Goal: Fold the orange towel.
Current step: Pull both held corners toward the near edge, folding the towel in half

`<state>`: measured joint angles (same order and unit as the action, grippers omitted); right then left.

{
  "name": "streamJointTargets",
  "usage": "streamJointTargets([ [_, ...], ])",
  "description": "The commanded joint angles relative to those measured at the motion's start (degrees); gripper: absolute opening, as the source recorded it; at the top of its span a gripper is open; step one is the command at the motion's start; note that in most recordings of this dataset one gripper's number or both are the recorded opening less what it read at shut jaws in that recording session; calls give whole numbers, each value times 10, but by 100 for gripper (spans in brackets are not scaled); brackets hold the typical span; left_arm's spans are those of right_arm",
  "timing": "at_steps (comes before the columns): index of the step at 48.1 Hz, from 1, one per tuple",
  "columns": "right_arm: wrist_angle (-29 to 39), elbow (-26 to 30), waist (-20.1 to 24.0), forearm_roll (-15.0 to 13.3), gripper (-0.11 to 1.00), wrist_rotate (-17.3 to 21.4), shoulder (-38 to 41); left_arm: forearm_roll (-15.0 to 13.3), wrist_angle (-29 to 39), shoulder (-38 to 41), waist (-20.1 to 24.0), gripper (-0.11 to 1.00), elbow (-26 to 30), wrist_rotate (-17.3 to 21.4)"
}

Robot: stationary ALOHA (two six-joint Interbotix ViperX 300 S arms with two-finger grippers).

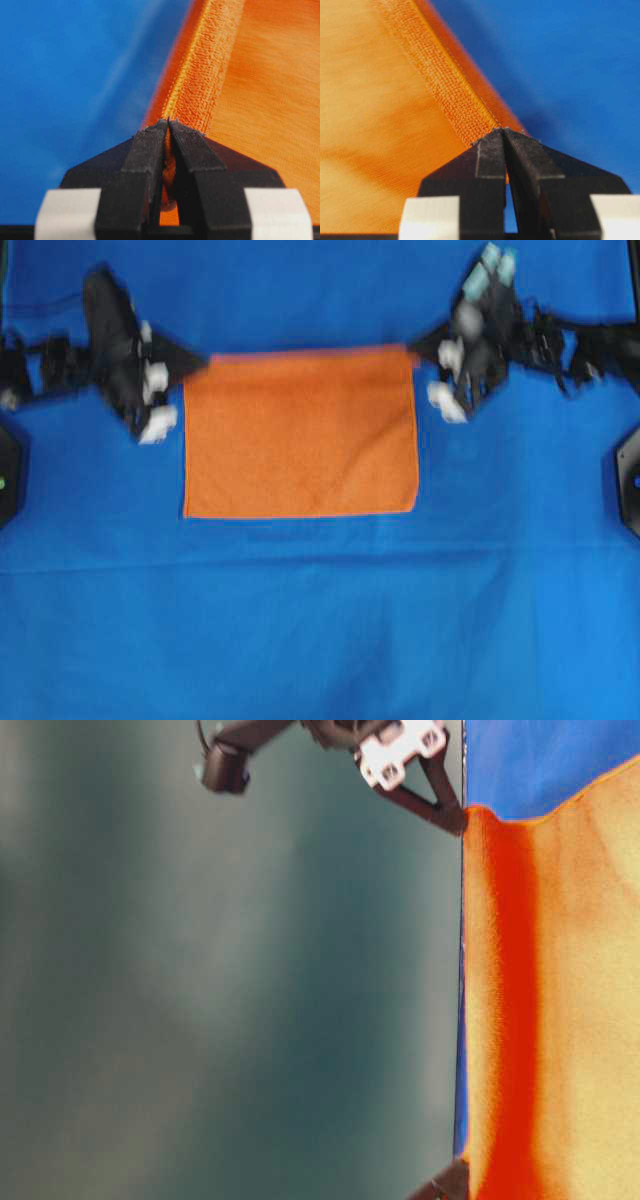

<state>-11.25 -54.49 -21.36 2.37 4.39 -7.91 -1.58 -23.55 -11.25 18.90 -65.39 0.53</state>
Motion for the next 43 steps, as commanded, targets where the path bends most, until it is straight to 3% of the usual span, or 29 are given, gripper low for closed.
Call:
streamJointTargets([
  [1,-2,-11,34,10,2,9,-33,1,-15,-18,-34,1,-10,-7],
  [11,4,-31,105,18,2,44,-45,0,-15,-25,-124,1,-25,-25],
  [21,25,-27,152,21,2,65,-37,0,-15,-12,-173,1,-23,-39],
  [43,27,-4,170,45,2,67,29,-1,-55,99,-175,1,-3,-38],
])
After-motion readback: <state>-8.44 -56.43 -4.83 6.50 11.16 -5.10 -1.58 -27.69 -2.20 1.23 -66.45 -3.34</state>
